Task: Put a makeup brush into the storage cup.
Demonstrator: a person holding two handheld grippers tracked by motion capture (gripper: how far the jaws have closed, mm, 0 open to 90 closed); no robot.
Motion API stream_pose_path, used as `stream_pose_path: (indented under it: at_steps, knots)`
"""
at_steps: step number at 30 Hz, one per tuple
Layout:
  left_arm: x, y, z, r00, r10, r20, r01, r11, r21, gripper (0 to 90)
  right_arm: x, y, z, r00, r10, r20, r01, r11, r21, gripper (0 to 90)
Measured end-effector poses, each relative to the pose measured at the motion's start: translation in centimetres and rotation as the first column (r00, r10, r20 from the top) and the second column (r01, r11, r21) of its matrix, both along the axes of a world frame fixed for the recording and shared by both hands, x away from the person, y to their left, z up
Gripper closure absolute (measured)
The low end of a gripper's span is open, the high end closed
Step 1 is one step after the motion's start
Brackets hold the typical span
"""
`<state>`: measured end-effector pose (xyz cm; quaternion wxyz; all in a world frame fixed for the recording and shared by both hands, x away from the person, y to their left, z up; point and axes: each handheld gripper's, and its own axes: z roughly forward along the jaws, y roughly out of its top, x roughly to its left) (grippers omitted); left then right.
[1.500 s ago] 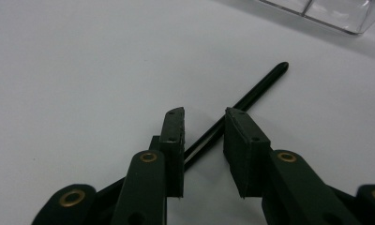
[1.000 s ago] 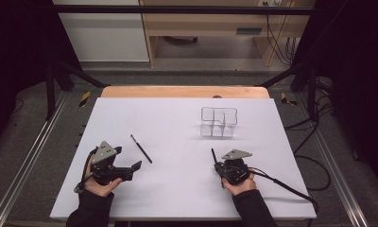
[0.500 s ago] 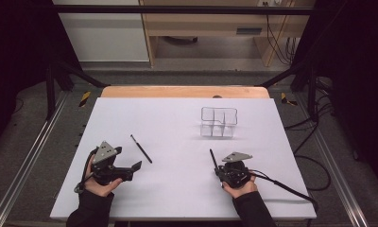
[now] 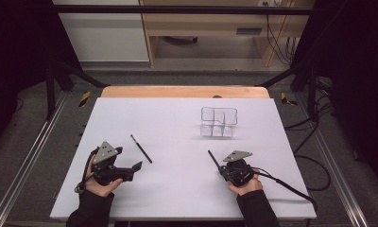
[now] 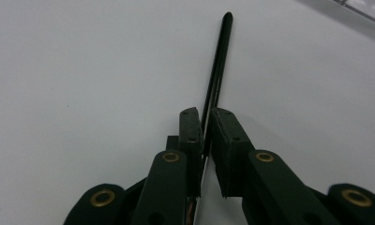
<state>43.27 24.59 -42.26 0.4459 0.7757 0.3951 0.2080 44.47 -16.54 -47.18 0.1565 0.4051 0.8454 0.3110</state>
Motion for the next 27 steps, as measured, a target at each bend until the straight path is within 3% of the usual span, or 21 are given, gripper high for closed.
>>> stream_pose_path:
  at_steps: [5, 7, 9, 12, 14, 22, 27]
  knots:
    - [0.0, 0.0, 0.0, 1.0000, -0.002, -0.002, 0.002, 1.0000, 0.003, 5.9, 0.1, 0.1, 0.0, 0.9999, -0.004, -0.011, 0.004, 1.0000, 0.005, 79.3]
    - [0.1, -0.1, -0.1, 1.0000, -0.002, -0.005, 0.002, 1.0000, 0.005, 5.8, 0.2, -0.1, 0.3, 0.9998, -0.009, -0.017, 0.009, 0.9999, 0.007, 71.3]
    - [0.1, -0.1, -0.1, 1.0000, -0.003, -0.007, 0.003, 1.0000, 0.006, 5.8, 0.3, -0.2, 0.5, 0.9998, -0.007, -0.016, 0.008, 0.9999, 0.012, 69.1]
    - [0.1, -0.1, -0.1, 0.9999, -0.004, -0.010, 0.004, 0.9999, 0.012, 5.8, 0.7, -0.6, 1.5, 0.9995, -0.028, -0.012, 0.028, 0.9995, 0.013, 63.1]
    - [0.2, -0.1, -0.2, 0.9999, -0.003, -0.011, 0.003, 0.9999, 0.012, 5.7, 1.1, -0.8, 2.6, 0.9991, -0.035, -0.023, 0.035, 0.9993, -0.014, 60.3]
    - [0.3, 0.0, -0.2, 0.9998, -0.008, -0.018, 0.008, 0.9998, 0.016, 5.5, 2.6, 0.3, 4.6, 0.9932, -0.009, -0.116, 0.003, 0.9986, -0.053, 54.9]
    - [0.3, 0.0, -0.3, 0.9998, -0.006, -0.021, 0.007, 0.9999, 0.015, 5.3, 3.4, 1.8, 4.8, 0.9802, 0.020, -0.197, -0.045, 0.9911, -0.125, 56.4]
